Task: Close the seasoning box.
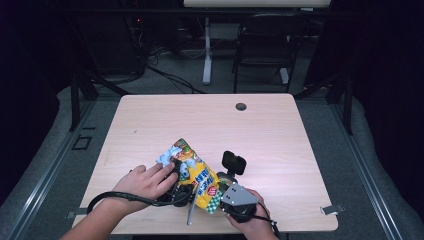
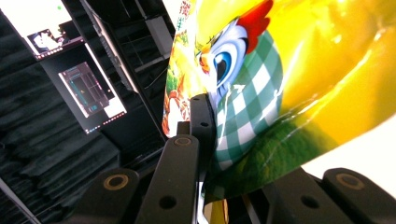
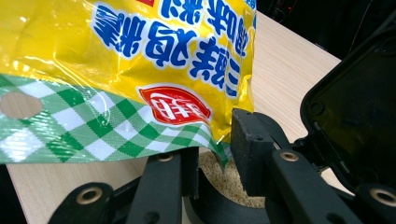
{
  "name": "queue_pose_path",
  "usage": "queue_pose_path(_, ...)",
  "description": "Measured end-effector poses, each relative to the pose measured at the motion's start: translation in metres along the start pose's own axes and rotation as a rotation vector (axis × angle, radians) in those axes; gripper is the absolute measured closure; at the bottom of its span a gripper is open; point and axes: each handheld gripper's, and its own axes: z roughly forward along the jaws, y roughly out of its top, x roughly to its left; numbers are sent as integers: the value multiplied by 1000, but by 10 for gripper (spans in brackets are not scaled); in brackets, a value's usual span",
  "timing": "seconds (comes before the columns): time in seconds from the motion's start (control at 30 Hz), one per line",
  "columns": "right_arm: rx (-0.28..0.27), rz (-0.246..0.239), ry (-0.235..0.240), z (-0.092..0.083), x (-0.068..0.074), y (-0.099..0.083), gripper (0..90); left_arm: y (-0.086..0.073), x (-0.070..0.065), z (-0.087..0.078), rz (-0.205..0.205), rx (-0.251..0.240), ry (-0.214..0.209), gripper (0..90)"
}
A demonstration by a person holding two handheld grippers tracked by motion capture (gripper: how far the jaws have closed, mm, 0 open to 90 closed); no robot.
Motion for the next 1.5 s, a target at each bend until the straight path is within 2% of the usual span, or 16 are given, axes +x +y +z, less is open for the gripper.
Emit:
queue_pose_path(0.03, 0, 0, -1, 0, 0, 0, 727, 0, 0, 0, -5, 0, -10, 867)
queue_pose_path(0.13, 2, -1, 1, -1, -1, 0, 727, 0, 0, 0, -9, -4, 0, 867)
queue_pose_path(0.4, -3, -1, -1, -1, -1, 0, 727, -1, 1, 0, -15, -5, -5, 869)
queue_pose_path(0.7, -13, -8, -11, -3, -1, 1, 739, -5, -2, 1, -60, -14, -18, 869)
queue_pose_path(0.9, -15, -52, -24, -5, 2, 3, 794, -7, -4, 2, -99, -22, -24, 869)
queue_pose_path(0.93, -16, -74, -23, -5, 4, 3, 820, -9, -6, 3, -118, -28, -33, 869)
queue_pose_path(1.03, -13, -99, -20, -5, 5, 4, 848, -9, -8, 3, -131, -33, -44, 869)
queue_pose_path(1.07, -8, -129, -23, -5, 7, 5, 872, -10, -8, 3, -125, -27, -47, 869)
queue_pose_path(1.1, -8, -129, -23, -5, 7, 5, 872, -9, -8, 3, -119, -27, -37, 869)
queue_pose_path(1.13, -3, -152, -25, -6, 9, 5, 889, -9, -8, 3, -109, -27, -24, 869)
queue_pose_path(1.17, -3, -152, -25, -6, 9, 5, 889, -9, -8, 3, -109, -27, -24, 869)
queue_pose_path(1.2, 3, -173, -25, -6, 9, 6, 897, -9, -8, 3, -111, -26, -32, 869)
queue_pose_path(1.5, -1, -199, -34, -8, 8, 7, 900, -9, -8, 3, -112, -24, -25, 868)
